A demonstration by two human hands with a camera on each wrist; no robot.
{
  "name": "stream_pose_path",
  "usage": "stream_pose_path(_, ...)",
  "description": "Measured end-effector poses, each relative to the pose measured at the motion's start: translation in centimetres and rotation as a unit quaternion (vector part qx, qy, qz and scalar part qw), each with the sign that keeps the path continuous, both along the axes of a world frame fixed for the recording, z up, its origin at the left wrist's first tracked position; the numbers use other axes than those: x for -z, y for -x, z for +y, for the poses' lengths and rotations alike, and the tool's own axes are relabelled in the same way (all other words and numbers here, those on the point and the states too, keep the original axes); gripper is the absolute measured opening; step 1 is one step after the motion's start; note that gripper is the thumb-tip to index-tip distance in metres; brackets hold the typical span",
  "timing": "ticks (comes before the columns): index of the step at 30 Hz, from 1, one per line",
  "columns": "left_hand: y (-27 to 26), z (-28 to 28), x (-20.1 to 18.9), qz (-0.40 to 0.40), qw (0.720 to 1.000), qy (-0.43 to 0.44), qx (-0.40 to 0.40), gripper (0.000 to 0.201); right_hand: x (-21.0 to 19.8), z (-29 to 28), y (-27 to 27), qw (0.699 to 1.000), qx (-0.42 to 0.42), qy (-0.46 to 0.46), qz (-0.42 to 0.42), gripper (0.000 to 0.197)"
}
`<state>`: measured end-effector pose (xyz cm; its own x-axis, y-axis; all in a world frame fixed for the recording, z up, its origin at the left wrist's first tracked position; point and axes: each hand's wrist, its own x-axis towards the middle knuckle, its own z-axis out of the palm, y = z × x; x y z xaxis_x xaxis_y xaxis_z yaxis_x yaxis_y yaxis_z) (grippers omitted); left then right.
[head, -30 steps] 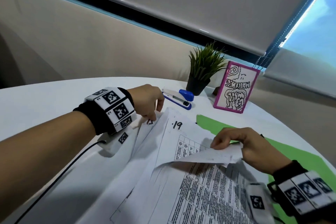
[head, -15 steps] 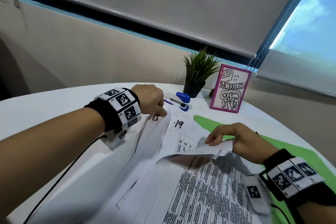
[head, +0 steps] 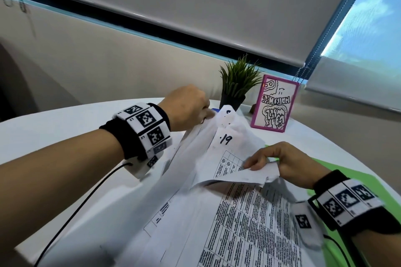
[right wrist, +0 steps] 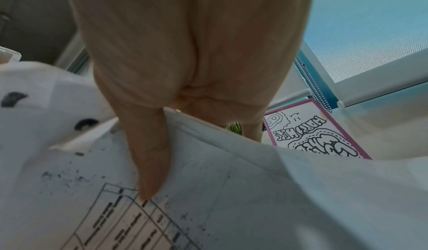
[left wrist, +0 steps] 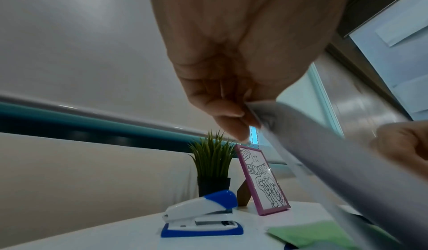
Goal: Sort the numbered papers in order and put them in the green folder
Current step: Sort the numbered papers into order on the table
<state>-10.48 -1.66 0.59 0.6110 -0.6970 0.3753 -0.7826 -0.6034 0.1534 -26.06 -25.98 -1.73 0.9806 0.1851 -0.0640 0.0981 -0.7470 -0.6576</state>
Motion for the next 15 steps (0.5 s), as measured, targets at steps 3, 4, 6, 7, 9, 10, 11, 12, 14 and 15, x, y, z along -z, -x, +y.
stream_pose_path(3,-0.1,0.5,-0.1,0.028,0.997,0.069,-0.033,0.047,0.1,-0.1,-0.1,1.0,0.001,-0.002,0.003,0.019)
stream_pose_path(4,-0.1,0.8,-0.2,0.017,0.997,0.074,-0.032,0.043,0.2,-0.1,-0.1,1.0,-0.001,-0.006,0.005,0.02)
stream_pose_path(6,-0.1,1.4,-0.2,-0.023,0.998,0.06,-0.027,0.031,0.5,-0.2,-0.2,1.0,-0.002,-0.01,0.012,0.019)
stream_pose_path(7,0.0,1.6,-0.2,-0.04,0.997,0.056,-0.024,0.029,0.7,-0.3,-0.3,1.0,-0.001,-0.009,0.015,0.019)
stream_pose_path(9,-0.1,1.8,-0.2,-0.057,0.994,0.091,-0.03,0.03,0.8,-0.3,-0.4,1.0,0.001,-0.005,0.015,0.019)
stream_pose_path(10,-0.2,1.8,-0.4,-0.059,0.99,0.123,-0.047,0.031,0.9,-0.3,-0.5,1.0,0.002,-0.002,0.014,0.019)
stream_pose_path(11,-0.3,1.8,-0.6,-0.052,0.983,0.161,-0.071,0.032,0.9,-0.3,-0.6,1.0,0.003,0.0,0.013,0.019)
stream_pose_path(12,-0.4,1.8,-0.8,-0.033,0.976,0.195,-0.094,0.034,0.9,-0.3,-0.6,1.0,0.004,0.0,0.013,0.019)
stream_pose_path(14,-0.7,2.0,-0.8,0.04,0.964,0.227,-0.133,0.039,1.0,-0.3,-0.6,1.0,-0.001,0.0,0.011,0.019)
stream_pose_path(15,-1.0,2.3,-0.5,0.086,0.961,0.222,-0.139,0.041,1.0,-0.4,-0.6,1.0,-0.006,0.004,0.007,0.021)
